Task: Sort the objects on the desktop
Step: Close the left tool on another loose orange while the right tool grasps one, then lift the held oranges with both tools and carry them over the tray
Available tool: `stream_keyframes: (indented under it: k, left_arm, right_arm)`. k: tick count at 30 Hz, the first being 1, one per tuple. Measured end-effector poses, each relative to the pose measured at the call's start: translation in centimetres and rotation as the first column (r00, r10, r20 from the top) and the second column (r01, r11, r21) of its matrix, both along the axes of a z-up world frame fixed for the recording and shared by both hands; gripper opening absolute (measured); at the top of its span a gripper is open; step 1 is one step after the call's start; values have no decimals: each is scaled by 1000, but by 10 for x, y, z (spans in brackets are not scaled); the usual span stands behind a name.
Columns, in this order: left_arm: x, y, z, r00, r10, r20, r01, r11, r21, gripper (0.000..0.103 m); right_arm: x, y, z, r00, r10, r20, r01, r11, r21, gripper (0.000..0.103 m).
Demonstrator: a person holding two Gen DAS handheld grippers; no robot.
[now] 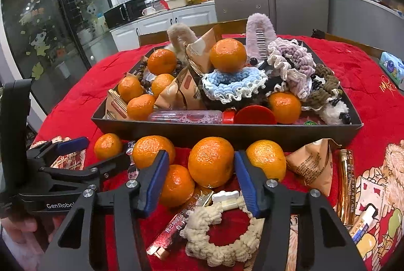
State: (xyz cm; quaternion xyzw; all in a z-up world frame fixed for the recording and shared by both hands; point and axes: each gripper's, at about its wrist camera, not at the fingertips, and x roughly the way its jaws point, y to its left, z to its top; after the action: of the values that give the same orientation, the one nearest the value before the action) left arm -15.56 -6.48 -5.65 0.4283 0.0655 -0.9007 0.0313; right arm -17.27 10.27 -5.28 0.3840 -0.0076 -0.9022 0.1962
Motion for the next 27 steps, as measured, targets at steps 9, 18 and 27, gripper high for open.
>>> stream_keyframes:
  k: [9, 18, 27]
  left_arm:
    - [7, 11, 9, 995, -91, -48, 92, 996, 15, 65]
    - [13, 33, 10, 990, -124, -66, 120, 991, -57, 39]
    - [26, 31, 10, 990, -122, -69, 117, 991, -63, 39]
  right_arm:
    - [1, 2, 0, 1000, -1, -6, 1, 1000, 2, 49]
    - [2, 8, 0, 1000, -9, -11, 9, 1000, 14, 34]
    - [1, 7, 0, 1000, -8, -15, 8, 1000, 19, 34]
